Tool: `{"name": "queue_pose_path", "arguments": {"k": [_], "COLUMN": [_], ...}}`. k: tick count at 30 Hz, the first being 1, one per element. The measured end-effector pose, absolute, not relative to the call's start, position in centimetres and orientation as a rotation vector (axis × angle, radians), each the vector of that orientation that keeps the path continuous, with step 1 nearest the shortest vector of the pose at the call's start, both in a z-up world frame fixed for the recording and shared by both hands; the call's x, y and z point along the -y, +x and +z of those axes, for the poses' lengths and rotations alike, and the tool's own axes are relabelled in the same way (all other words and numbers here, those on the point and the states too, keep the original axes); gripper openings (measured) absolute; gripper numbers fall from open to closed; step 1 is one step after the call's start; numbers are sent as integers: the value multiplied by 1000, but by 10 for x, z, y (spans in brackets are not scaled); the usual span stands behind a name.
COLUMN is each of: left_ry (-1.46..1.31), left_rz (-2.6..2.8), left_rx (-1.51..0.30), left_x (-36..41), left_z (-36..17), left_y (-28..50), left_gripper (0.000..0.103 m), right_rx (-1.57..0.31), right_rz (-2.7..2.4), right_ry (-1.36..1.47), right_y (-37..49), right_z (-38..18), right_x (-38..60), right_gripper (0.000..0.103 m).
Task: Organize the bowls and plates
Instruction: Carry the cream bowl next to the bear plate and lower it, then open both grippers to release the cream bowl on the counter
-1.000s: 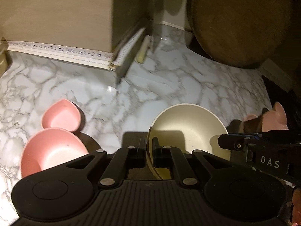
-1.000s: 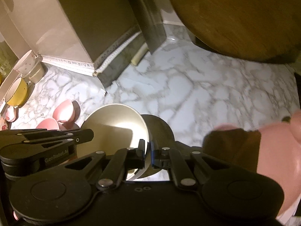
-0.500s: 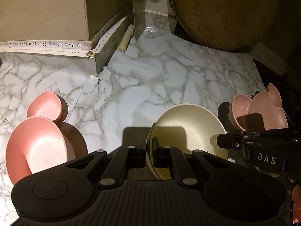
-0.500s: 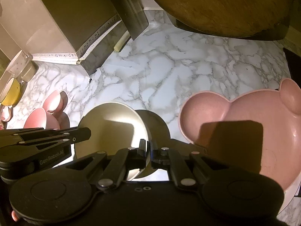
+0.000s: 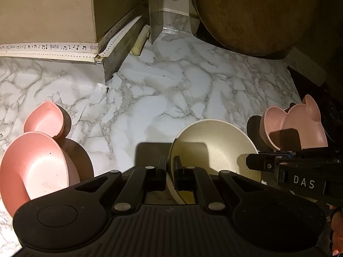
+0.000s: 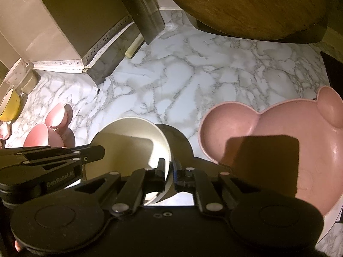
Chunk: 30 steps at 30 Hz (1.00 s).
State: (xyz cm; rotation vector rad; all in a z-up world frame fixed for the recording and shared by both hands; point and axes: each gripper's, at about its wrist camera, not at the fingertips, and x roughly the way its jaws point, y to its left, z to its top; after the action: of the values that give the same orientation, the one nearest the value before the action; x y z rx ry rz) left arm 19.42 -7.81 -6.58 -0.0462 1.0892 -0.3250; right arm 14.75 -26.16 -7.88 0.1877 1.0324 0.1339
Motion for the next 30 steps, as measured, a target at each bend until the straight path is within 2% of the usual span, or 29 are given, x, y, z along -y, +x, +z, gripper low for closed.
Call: {"name": "queue_pose_path", "arguments": {"k": [2, 23, 26, 30], "left_ry": [-46, -27, -29, -50], "left_rz": [-330, -349, -355, -355], "left_rx": [-1085, -984, -961, -942], "left_x": [77, 62, 58, 50], "left_z": [-65, -33, -26, -17], "left_y": [193, 157, 150, 143], "left_gripper": [6, 6, 6, 8], "right_rx": [-1025, -934, -916, -890], "right_rz": [137, 187, 203, 216], "right_ry": [182, 139, 135, 129], "right_y": [146, 118, 113, 108], "right_z": [-77, -47, -41, -34], "right_x": [261, 254, 251, 248], "right_gripper": [14, 33, 37, 48]}}
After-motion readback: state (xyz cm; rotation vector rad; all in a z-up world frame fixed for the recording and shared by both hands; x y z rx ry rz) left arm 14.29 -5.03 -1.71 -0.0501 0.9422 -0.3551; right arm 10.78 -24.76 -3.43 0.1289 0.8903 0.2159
